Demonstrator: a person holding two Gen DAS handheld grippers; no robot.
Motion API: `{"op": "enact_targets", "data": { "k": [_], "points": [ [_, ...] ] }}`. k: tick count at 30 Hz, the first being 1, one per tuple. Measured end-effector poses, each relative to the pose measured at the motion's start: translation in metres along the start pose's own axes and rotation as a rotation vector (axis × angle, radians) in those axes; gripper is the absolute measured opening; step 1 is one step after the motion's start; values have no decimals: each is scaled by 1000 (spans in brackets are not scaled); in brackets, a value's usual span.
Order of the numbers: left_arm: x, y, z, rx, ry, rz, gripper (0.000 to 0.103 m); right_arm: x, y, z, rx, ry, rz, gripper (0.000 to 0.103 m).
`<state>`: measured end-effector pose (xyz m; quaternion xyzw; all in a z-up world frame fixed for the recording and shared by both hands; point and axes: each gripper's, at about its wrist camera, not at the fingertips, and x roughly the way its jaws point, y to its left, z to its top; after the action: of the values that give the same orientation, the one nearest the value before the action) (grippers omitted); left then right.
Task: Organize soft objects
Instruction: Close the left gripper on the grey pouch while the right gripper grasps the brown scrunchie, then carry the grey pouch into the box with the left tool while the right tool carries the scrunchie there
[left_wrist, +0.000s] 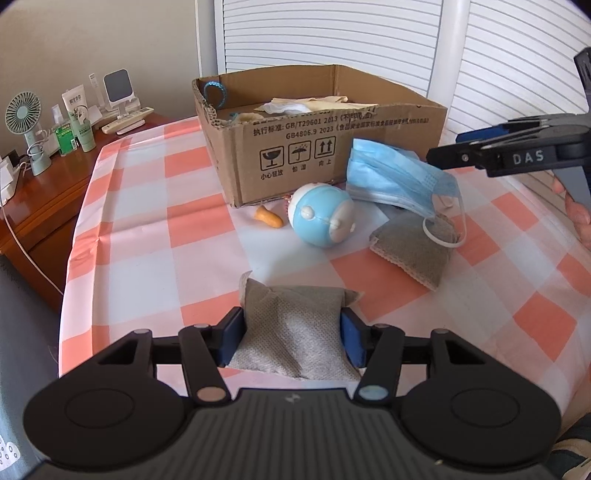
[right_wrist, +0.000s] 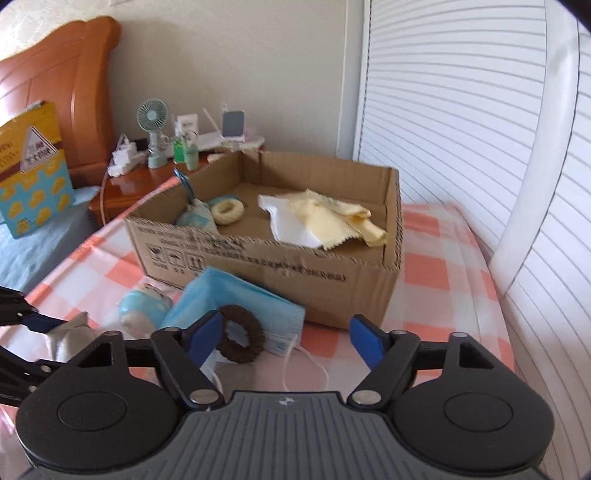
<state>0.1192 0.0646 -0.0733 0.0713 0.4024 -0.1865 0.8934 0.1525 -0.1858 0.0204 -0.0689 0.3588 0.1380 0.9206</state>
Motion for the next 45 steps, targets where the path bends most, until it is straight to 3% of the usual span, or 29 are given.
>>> {"op": "enact_targets", "data": {
  "k": [2,8,15,22,25,32,39,42,43,45],
  "points": [
    [0,0,1,1,2,1,56,6,5,-5,-22,18,6,64],
    [1,-1,1,1,7,4,56,20,27,-7,-81,31,68,64],
    [1,-1,2,1,7,6,57,33,37,-6,-93,38,37,64],
    [2,-2,1,8,6,6,58,14,35,-3,-88,-21,51,63],
    [2,-3,1,6,5,7,58,19,41,-2,-119,-9,71,49],
    [2,-3,1,5,5,6,58,48,44,-8,-95,69,109,49],
    [3,-2,1,0,5,7,60,47,53,-12,-113,62,104,49],
    [3,-2,1,-3,6,6,61,43,56,-10,-121,34,98,41],
    [3,-2,1,-2,6,8,62,42,56,-8,-122,31,104,30],
    [4,-2,2,-1,6,14,65,41,56,-7,-128,36,123,25]
  ]
}}
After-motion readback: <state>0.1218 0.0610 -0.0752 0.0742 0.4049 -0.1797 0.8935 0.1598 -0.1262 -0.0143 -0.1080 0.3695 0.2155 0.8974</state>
